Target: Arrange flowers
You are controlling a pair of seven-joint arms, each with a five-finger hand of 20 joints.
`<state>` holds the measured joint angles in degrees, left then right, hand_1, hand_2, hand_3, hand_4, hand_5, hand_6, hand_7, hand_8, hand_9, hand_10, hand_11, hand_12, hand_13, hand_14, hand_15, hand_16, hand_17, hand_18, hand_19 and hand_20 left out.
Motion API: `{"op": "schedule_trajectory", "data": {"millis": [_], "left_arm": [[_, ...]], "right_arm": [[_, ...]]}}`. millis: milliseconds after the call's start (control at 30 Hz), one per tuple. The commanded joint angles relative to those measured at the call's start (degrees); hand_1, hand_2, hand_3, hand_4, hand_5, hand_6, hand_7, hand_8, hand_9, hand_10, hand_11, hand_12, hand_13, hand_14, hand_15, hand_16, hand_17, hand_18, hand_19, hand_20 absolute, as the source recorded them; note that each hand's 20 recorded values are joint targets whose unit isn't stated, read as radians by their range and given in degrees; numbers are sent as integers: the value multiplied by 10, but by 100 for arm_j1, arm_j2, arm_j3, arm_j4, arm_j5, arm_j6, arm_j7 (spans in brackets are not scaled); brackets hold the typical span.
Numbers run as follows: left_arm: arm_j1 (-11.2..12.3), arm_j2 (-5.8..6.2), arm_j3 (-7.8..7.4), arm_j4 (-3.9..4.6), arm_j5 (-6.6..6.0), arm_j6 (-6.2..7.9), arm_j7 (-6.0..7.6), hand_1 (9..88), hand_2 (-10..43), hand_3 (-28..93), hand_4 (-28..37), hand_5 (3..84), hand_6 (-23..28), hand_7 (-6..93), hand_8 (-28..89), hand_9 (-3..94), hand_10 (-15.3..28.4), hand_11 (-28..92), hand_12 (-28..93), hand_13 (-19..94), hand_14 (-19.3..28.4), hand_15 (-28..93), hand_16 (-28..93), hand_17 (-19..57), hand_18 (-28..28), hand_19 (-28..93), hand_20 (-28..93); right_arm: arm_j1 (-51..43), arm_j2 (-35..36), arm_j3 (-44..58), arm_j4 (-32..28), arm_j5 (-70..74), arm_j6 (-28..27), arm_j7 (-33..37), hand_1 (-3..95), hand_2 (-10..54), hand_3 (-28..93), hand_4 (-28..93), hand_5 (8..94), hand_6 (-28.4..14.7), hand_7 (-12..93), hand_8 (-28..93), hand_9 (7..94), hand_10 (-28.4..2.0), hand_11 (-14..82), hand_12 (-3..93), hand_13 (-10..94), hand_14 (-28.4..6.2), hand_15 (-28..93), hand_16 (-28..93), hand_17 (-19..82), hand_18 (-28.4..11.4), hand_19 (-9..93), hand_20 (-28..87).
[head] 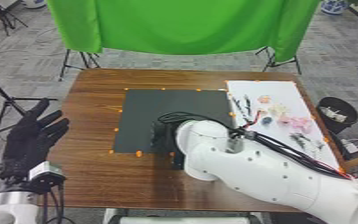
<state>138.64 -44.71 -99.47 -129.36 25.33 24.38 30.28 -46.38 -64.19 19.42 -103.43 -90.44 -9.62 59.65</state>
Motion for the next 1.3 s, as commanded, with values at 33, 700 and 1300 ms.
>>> {"op": "schedule_trajectory", "data": {"millis": [33,700,1300], "left_arm": [[-62,-29,73,33,47,-61,-67,298,65,635,-210,342,79,96,-78,311,186,269,111,203,256,533,-111,-70,255,506,54],[-199,-101,64,70,194,-146,-277,297,65,636,-209,342,78,97,-78,311,187,270,112,203,255,533,-111,-70,254,506,54],[-234,-75,169,74,183,-154,-256,298,66,636,-207,342,79,96,-78,312,187,269,112,203,256,532,-111,-70,255,506,54]], "right_arm": [[16,-167,-85,37,-115,76,-57,141,145,818,-92,480,-110,117,-79,640,-256,506,234,683,-178,727,141,511,-203,932,113],[-206,-465,-172,-71,-308,-256,-172,144,147,816,-100,481,-105,121,-82,642,-255,515,229,685,-177,729,133,511,-204,932,106],[449,-258,-678,10,-375,217,8,144,146,806,-108,465,-119,115,-77,649,-256,512,228,695,-178,725,134,530,-198,932,95]]}}
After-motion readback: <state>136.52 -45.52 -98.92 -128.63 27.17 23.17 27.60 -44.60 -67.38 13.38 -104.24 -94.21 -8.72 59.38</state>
